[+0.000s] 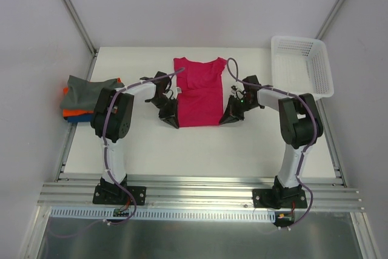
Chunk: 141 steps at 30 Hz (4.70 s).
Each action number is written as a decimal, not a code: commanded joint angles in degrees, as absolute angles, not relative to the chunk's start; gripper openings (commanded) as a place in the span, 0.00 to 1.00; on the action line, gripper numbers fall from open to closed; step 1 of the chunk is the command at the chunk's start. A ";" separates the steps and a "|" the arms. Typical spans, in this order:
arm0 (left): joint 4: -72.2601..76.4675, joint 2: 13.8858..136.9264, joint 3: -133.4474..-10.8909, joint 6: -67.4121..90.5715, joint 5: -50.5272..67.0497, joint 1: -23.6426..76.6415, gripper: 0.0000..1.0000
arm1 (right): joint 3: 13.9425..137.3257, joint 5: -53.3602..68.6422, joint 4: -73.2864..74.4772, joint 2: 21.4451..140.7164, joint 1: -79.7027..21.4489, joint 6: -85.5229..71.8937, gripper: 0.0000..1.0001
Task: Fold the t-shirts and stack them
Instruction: Grab one side of the 2/3 rectangular tshirt with both arms, then fold the long partially folded tshirt into a neat square, then put the neatly folded tshirt into the corner of the board with the left arm
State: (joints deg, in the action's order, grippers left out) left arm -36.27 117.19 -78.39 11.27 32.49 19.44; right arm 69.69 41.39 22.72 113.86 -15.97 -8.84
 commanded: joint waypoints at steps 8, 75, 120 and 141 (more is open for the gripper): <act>-38.14 101.88 -72.34 8.26 33.14 24.78 0.00 | 63.02 43.77 26.63 97.57 -15.47 -6.94 0.01; -39.64 136.59 -130.17 2.46 13.10 14.67 0.88 | 117.69 30.68 19.95 133.16 -14.85 -3.79 0.90; -39.02 146.16 -121.82 12.48 40.16 7.91 0.97 | 112.15 43.51 18.81 138.07 -14.24 -13.27 0.89; -34.54 145.29 -114.35 19.60 50.10 14.85 0.07 | 109.60 43.33 16.44 137.20 -16.87 -15.38 0.89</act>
